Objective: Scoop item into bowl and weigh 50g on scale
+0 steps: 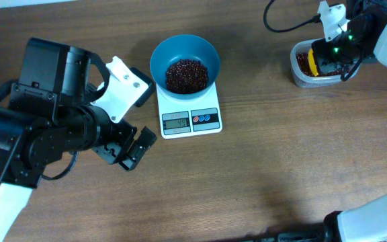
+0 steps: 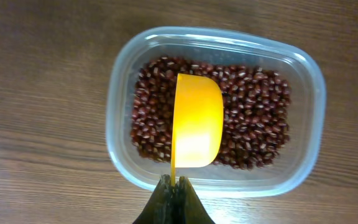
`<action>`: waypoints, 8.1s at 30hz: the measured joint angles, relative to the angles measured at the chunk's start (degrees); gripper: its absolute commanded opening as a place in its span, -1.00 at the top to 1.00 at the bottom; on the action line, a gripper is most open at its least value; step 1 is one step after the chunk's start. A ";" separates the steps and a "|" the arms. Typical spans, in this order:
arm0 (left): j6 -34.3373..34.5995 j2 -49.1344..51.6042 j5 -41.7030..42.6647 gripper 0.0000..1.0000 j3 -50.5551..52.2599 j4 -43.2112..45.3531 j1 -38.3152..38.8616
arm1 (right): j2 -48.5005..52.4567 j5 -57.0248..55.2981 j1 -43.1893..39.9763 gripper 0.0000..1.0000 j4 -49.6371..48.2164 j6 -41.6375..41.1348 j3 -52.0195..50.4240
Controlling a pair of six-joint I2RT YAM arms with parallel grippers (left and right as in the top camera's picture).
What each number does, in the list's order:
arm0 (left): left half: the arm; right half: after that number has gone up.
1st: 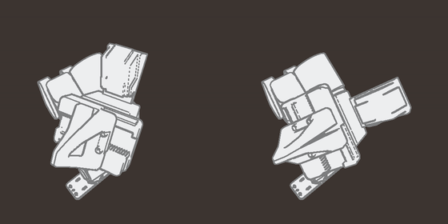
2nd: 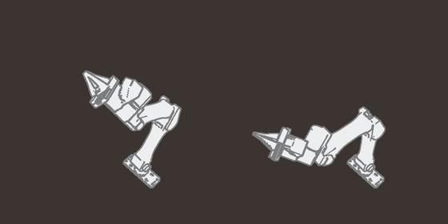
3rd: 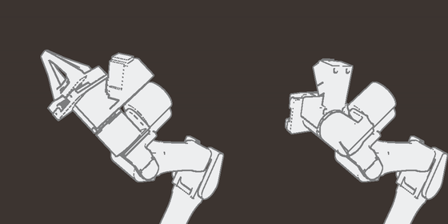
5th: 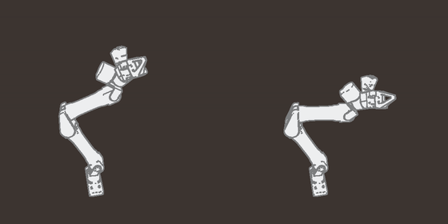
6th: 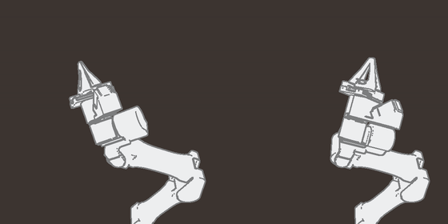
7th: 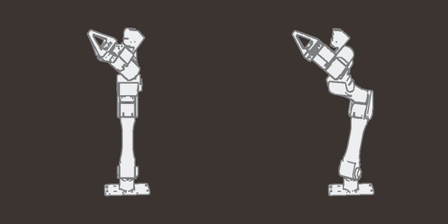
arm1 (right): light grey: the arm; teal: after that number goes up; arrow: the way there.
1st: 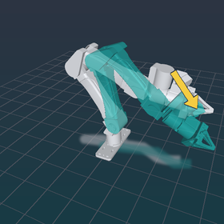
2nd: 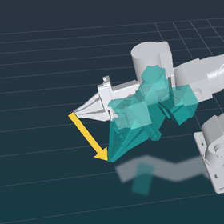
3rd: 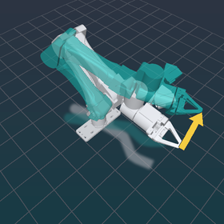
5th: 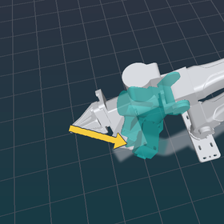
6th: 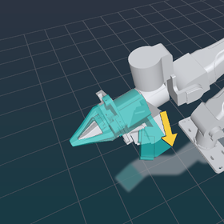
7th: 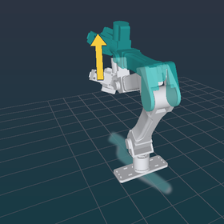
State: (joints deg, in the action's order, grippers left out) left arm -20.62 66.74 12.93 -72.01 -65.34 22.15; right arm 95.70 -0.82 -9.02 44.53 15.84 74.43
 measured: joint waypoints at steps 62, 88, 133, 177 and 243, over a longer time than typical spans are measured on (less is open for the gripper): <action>0.00 0.00 0.00 -0.98 0.00 0.00 0.00 | -0.02 21.64 -12.98 0.92 4.09 -3.85 0.04; 0.00 0.00 0.00 -0.98 0.00 0.02 0.00 | -0.02 55.21 -4.70 0.92 -1.60 -5.14 4.85; 0.00 0.00 0.00 -0.98 0.00 0.00 0.00 | -4.37 6.99 28.98 0.92 -13.79 15.72 8.17; 0.00 0.00 0.00 -0.97 0.00 0.00 0.00 | 0.35 0.52 -3.32 0.92 7.13 -22.38 8.50; -0.02 0.00 0.00 -0.98 0.00 0.00 0.00 | 1.49 15.23 -4.94 0.92 8.39 -12.22 8.83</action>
State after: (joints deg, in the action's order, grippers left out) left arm -20.64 66.74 12.93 -72.01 -65.34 22.15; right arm 97.19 14.41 -13.96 52.93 3.62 83.26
